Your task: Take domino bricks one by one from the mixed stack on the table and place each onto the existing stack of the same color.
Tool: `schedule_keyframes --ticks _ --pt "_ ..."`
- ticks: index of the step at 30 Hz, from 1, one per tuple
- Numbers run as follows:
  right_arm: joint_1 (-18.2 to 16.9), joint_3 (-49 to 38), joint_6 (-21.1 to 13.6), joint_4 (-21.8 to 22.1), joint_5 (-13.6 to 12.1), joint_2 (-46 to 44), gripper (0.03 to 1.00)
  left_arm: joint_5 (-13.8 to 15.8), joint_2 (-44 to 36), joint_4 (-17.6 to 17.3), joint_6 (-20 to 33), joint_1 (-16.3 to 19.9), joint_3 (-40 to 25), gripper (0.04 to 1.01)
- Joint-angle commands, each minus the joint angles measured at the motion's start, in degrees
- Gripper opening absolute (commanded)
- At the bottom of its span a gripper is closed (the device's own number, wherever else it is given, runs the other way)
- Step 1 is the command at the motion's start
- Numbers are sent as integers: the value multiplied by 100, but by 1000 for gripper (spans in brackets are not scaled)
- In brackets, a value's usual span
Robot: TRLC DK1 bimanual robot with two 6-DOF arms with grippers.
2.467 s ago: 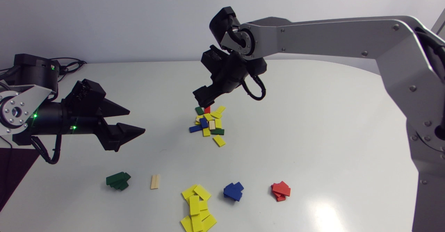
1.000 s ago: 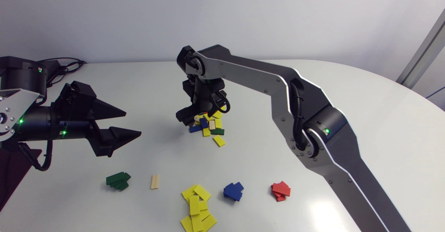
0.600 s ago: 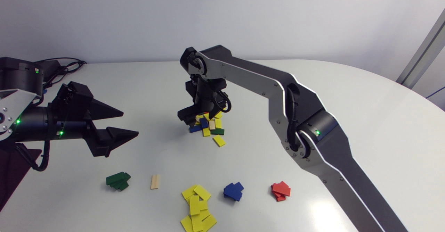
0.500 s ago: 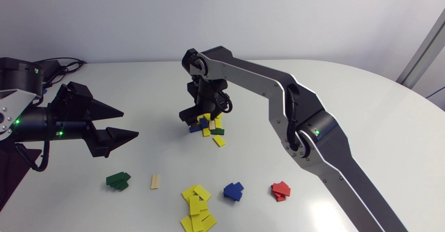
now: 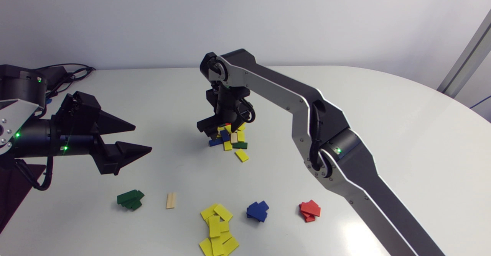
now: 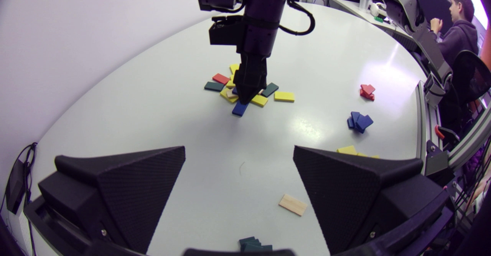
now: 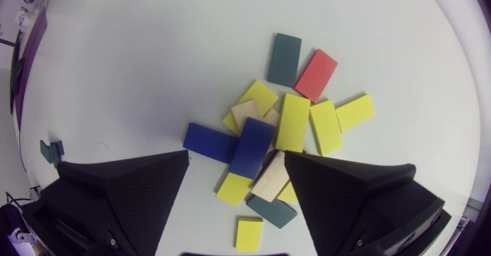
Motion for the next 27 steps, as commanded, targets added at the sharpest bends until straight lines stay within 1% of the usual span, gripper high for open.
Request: schedule_keyframes --ticks 1,5,7,10,13,14,15,16,19,21,23,25,26,27 --pt "10 196 166 -173 -72 271 843 83 -101 -64 148 60 -130 1005" --pt "1 205 166 -182 -98 315 784 83 -66 -55 183 60 -139 1005" --pt "1 214 166 -190 -98 333 726 83 -48 -47 183 60 -139 1005" --pt "-8 214 158 -199 -98 342 674 83 -30 -47 183 51 -139 1005" --pt "-8 223 158 -199 -98 342 670 83 -30 -47 183 42 -113 1005" --pt "-8 223 166 -208 -98 342 648 91 -30 -47 183 34 -113 1005" --pt "-8 223 166 -208 -98 351 600 83 -22 -47 183 34 -113 1005" --pt "-8 223 166 -208 -98 351 584 91 -22 -47 183 34 -113 1005" --pt "-8 231 166 -208 -98 377 584 91 -13 -47 183 42 -121 1005" --pt "-8 231 166 -208 -81 386 530 91 -4 -38 183 34 -121 1005" --pt "-8 231 175 -208 -81 394 497 91 -4 -38 183 34 -121 1005" --pt "-17 223 175 -217 -72 403 493 91 5 -38 183 34 -121 1005" --pt "-17 223 175 -217 -72 412 467 91 5 -38 183 34 -121 1005" --pt "-17 214 184 -217 -63 412 464 91 -4 -38 183 34 -121 1005"
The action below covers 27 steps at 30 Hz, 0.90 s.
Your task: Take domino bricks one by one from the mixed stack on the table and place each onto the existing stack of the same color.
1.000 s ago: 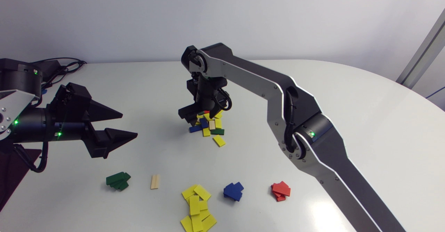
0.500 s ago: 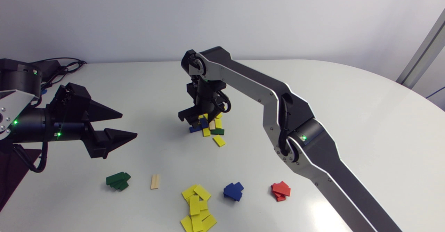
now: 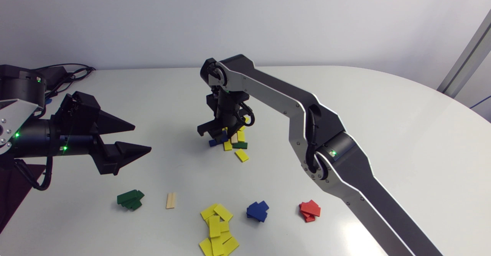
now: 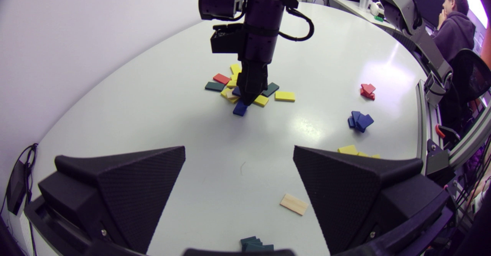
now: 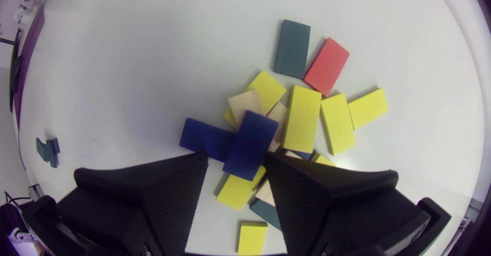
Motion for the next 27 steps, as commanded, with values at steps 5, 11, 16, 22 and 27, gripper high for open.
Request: schedule_keyframes --ticks 5,11,16,22,27 --pt "1 131 197 -140 93 228 380 91 -4 -38 139 12 -121 1005" --pt "36 166 215 -131 172 193 233 91 -4 -38 139 12 -148 1005" --pt "71 148 224 -131 251 97 179 91 -30 -47 139 20 -148 1005" --pt "106 -1 197 -140 418 -167 177 91 -48 -47 139 12 -174 1005" --pt "141 -256 180 -140 488 -536 177 91 -48 -47 130 3 -157 1005"
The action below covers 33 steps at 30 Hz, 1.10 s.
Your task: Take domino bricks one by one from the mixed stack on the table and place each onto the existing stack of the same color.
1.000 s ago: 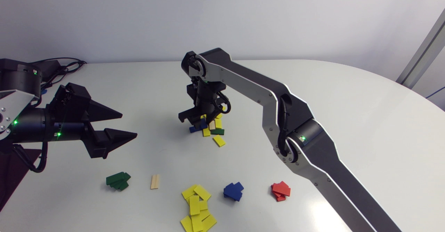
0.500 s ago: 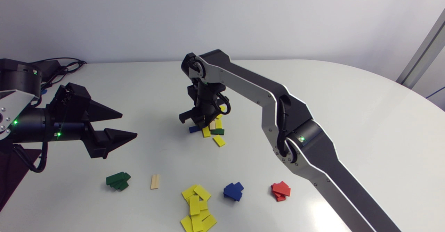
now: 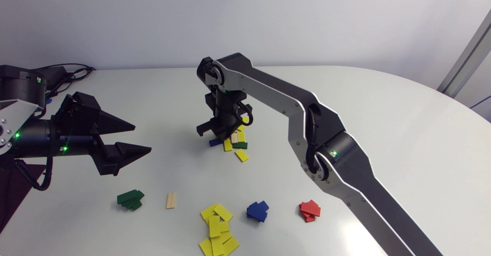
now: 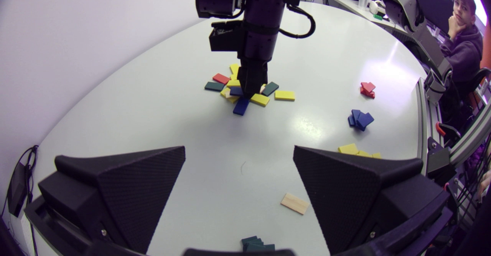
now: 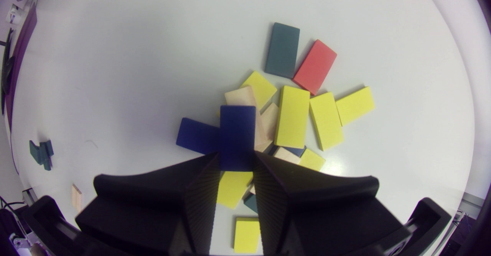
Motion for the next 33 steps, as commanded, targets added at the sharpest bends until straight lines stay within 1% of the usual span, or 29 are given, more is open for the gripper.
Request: schedule_keyframes --ticks 1,4,6,9,13,21,23,33 --pt "52 -250 90 -123 71 -502 177 91 -48 -47 67 -6 -139 1005" --pt "104 -654 81 -96 79 -915 177 91 -66 -55 58 -6 -148 1005" --pt "140 -1076 72 27 97 -1231 175 91 -66 -55 58 -15 -148 1005" --pt "254 -2183 -16 492 106 -2005 175 91 -74 -73 58 -15 -139 1005" --pt "342 -3405 -77 958 115 -2752 169 91 -74 -73 32 -103 -130 1005" --pt "271 -5514 -121 1899 88 -3912 167 91 -66 -64 -30 -331 -192 1005" --pt "263 -5954 -121 2118 62 -4176 167 91 -74 -64 -65 -393 -192 1005" --pt "315 -7422 -112 2742 -79 -5072 167 30 -57 6 -223 -691 -218 1005"
